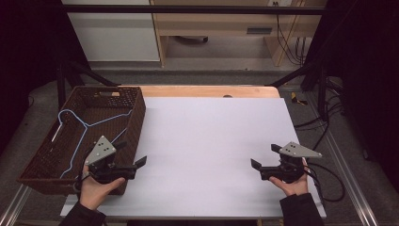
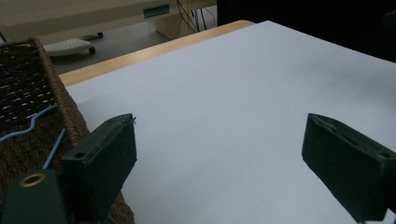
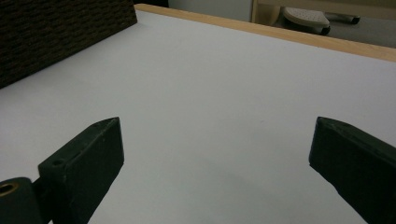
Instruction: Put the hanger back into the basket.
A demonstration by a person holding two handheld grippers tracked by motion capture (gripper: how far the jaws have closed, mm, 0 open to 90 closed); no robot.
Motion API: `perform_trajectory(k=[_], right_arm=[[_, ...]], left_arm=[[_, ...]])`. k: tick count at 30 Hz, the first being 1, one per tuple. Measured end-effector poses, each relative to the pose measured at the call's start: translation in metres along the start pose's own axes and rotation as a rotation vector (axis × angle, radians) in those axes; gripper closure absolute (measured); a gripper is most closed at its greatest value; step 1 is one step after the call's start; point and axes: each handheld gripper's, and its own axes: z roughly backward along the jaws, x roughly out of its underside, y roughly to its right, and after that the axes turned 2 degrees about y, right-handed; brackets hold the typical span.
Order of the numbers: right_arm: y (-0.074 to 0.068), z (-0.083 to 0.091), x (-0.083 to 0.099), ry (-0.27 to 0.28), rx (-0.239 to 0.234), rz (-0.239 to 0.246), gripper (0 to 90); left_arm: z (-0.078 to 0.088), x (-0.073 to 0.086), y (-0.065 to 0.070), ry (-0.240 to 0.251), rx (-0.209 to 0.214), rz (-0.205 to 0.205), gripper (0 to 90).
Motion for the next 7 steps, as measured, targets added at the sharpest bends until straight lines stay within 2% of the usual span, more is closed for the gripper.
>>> perform_trajectory(k=[7], right_arm=[[0.0002, 0.0017, -0.0003, 0.005, -0.001, -0.002, 3.7]], left_arm=[[-0.0042, 0.0032, 0.0064, 0.001, 0.007, -0.019, 9.8]])
